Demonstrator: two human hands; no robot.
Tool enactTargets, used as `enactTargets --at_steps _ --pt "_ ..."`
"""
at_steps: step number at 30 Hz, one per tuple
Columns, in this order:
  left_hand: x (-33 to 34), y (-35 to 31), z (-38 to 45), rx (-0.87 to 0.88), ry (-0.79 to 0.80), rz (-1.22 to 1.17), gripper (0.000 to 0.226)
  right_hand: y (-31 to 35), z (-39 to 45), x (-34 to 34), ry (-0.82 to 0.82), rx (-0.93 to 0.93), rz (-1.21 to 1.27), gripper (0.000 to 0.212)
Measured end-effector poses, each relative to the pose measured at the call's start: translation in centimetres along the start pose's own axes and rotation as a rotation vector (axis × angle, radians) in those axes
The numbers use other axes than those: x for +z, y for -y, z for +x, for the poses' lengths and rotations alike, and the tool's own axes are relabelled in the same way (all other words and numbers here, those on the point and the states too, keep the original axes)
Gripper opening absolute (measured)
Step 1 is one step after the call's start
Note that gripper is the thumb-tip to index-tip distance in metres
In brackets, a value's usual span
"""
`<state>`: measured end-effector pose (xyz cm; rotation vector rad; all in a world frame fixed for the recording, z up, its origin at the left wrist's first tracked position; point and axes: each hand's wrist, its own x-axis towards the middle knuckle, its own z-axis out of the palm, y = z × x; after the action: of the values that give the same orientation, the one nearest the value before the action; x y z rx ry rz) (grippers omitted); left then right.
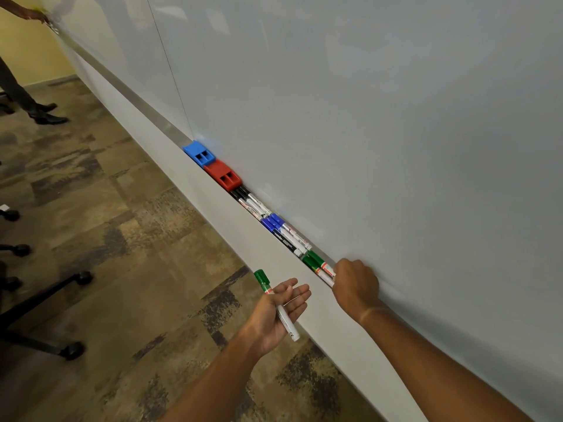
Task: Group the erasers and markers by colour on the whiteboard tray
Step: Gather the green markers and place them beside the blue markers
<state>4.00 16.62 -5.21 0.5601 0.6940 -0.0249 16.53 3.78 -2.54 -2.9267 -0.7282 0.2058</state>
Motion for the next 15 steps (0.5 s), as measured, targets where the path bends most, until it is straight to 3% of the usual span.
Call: enactTargets --at_steps 15 --pt "0.23 -0.27 -0.03 -0.001 -0.007 0.003 0.032 -0.03 -0.02 -0.03 0.042 0.006 -0.006 0.030"
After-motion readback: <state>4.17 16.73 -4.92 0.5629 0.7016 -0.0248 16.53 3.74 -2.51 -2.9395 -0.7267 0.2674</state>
